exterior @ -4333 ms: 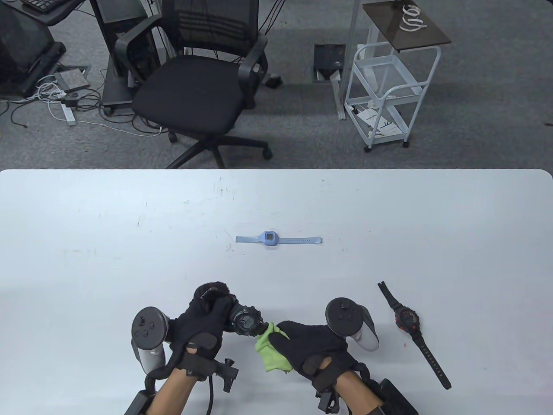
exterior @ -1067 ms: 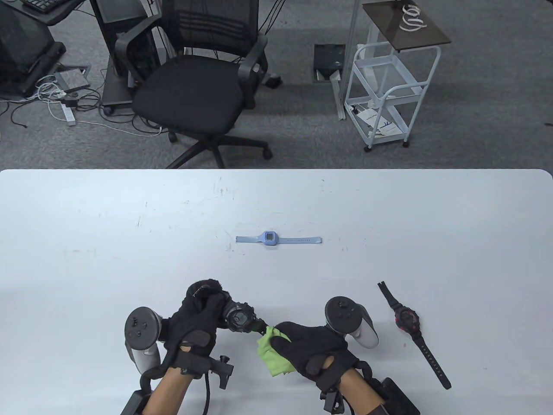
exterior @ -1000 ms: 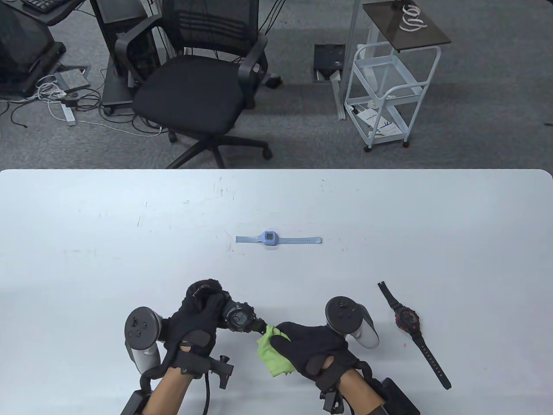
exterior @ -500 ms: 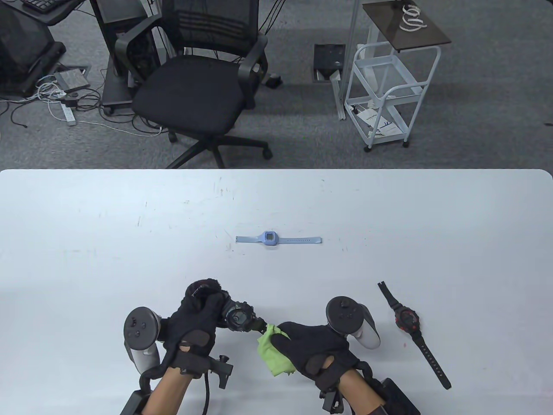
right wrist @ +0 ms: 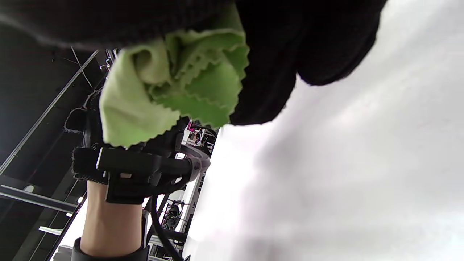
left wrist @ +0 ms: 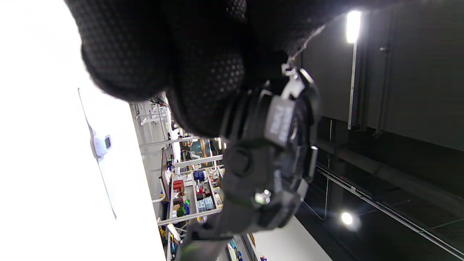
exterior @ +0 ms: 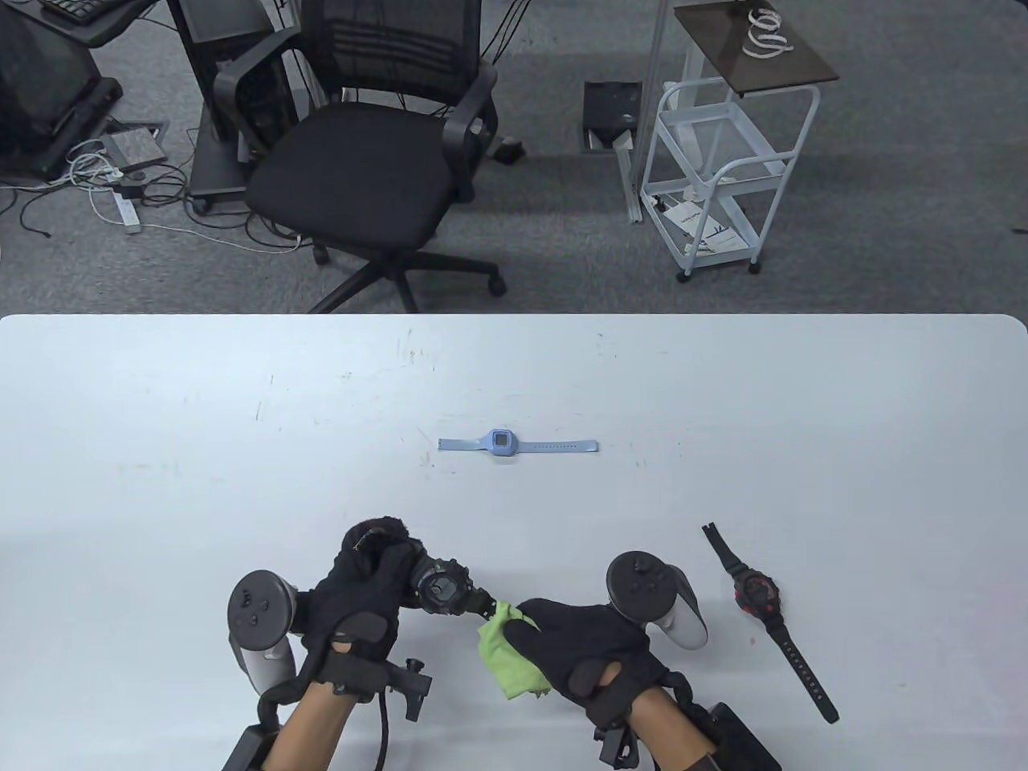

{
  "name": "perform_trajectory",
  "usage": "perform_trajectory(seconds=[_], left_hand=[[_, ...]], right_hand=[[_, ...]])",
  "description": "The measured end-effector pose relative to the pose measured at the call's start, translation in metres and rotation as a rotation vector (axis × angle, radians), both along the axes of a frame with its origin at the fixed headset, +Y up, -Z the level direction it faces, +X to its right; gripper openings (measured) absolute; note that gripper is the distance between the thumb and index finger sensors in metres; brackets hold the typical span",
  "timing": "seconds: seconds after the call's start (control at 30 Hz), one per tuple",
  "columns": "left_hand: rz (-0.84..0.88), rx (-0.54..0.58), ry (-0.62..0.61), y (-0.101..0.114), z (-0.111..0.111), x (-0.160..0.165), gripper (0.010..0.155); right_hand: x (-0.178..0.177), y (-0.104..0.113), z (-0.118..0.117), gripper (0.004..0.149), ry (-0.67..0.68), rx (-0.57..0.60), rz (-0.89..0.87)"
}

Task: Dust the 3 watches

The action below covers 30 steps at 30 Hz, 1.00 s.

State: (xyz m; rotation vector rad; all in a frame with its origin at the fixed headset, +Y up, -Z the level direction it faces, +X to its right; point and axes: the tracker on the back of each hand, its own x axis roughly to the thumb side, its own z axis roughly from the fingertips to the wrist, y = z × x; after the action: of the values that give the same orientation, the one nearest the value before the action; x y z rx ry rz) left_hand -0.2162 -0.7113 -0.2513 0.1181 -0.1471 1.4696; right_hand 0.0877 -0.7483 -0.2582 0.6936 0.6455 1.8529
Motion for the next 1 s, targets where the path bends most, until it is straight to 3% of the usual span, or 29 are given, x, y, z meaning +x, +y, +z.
perform_trajectory(seconds=[0.4, 0.63, 1.0], left_hand=[[0.004, -0.001, 0.001, 0.0001, 0.0004, -0.0003, 0.045], [0.005, -0.003, 0.003, -0.0001, 0.0003, -0.0008, 0.045], [0.006, -0.004, 0.002, -0.0005, 0.0003, -0.0004, 0.045]], right_hand=[[0.0007, 0.0005, 0.0008, 0.048, -0.009, 0.006, -0.002], [-0.0003, -0.0023, 0.0011, 0.049, 0.056, -0.04, -0.037], [0.0029, 0.0008, -0.0002, 0.048, 0.027, -0.006, -0.002]])
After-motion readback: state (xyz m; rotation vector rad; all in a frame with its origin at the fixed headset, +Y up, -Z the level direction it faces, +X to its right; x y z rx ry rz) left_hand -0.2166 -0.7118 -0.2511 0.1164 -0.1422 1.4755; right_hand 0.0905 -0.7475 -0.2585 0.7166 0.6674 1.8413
